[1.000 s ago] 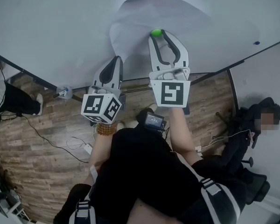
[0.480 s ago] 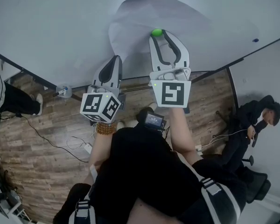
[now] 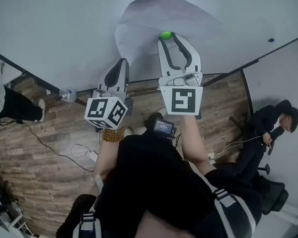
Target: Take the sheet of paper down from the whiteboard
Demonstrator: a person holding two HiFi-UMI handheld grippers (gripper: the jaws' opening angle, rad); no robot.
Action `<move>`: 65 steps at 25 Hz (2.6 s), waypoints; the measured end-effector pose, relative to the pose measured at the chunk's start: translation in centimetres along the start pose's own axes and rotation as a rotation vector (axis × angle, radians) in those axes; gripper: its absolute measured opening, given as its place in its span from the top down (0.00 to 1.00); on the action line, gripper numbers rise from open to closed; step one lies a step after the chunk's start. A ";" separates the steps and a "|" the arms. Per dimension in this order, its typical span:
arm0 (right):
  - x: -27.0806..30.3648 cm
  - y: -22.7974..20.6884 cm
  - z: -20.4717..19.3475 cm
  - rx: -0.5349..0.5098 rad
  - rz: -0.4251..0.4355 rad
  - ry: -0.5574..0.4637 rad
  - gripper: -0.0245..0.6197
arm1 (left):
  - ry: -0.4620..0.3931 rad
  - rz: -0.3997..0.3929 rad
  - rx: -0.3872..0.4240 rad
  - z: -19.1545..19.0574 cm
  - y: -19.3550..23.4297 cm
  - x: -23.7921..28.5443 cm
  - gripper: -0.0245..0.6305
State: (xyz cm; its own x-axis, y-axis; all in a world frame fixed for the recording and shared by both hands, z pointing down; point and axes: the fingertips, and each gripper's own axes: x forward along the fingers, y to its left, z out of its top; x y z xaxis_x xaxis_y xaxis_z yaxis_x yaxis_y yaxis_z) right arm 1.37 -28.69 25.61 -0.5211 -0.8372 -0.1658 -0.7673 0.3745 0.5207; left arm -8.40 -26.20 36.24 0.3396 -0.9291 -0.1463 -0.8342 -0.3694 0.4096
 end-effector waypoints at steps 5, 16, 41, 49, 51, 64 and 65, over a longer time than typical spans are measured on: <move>-0.8 0.3 0.0 0.004 0.006 0.000 0.78 | -0.003 0.002 -0.010 -0.1 -0.2 -0.5 0.95; -1.9 1.9 1.1 0.022 0.017 -0.016 0.78 | -0.005 0.006 -0.026 -0.2 0.0 -1.8 0.95; -6.8 3.6 1.2 0.038 0.002 0.029 0.78 | -0.058 -0.010 0.020 1.6 -1.5 -6.2 0.95; -6.9 3.6 1.2 0.054 0.000 0.018 0.78 | -0.127 0.021 0.018 4.2 -1.8 -7.4 0.95; -7.0 3.6 1.1 0.061 0.001 0.024 0.78 | -0.152 0.043 0.057 5.4 -2.2 -7.8 0.95; -7.7 5.9 1.5 0.149 0.073 0.023 0.78 | -0.116 0.176 0.295 6.8 -2.8 -9.6 0.95; -7.6 6.0 1.2 0.158 0.084 0.030 0.78 | -0.111 0.183 0.307 6.7 -2.7 -9.5 0.95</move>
State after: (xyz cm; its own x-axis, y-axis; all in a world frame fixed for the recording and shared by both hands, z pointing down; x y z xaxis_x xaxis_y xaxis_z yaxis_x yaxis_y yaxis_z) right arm 0.32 -19.57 28.99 -0.5763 -0.8110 -0.1004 -0.7719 0.4998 0.3929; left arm -12.33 -16.50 30.48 0.1375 -0.9702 -0.1997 -0.9739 -0.1692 0.1515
